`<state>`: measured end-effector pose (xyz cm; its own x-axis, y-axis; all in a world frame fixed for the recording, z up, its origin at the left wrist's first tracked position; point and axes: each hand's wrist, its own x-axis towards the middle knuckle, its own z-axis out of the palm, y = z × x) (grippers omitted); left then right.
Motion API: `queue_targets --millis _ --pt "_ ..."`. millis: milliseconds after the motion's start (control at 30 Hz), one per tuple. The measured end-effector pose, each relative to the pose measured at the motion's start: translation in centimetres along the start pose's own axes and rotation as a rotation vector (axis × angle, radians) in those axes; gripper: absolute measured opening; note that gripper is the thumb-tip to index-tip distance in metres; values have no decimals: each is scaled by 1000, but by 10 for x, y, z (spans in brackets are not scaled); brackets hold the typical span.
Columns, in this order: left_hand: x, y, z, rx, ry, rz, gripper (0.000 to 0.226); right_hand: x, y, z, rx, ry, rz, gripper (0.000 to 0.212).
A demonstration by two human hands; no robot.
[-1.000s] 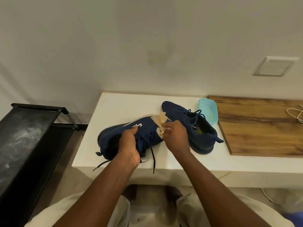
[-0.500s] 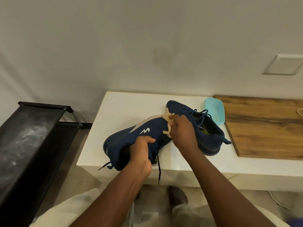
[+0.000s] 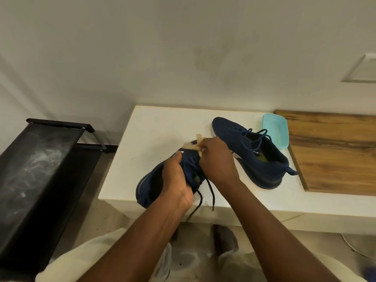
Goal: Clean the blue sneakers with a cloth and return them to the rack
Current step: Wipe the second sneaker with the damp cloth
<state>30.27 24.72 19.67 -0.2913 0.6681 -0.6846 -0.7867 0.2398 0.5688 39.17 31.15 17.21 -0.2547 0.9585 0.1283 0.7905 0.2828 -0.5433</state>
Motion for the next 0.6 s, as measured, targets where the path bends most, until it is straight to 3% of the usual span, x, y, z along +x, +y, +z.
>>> queue_targets --millis 100,233,333,433,600 --pt "1 7 -5 -47 -40 -8 30 -17 -30 1 140 -84 -142 29" --pt "1 18 -8 -121 -30 -26 36 -28 -45 -6 138 -203 -319 29" --pt "5 21 -5 -137 -14 -24 52 -9 -13 -11 -52 -163 -200 33" --pt "15 22 -5 -158 16 3 58 -8 9 -12 15 -113 -4 27" --pt "28 34 -10 -171 -29 18 53 -30 -14 -7 325 -97 -160 21"
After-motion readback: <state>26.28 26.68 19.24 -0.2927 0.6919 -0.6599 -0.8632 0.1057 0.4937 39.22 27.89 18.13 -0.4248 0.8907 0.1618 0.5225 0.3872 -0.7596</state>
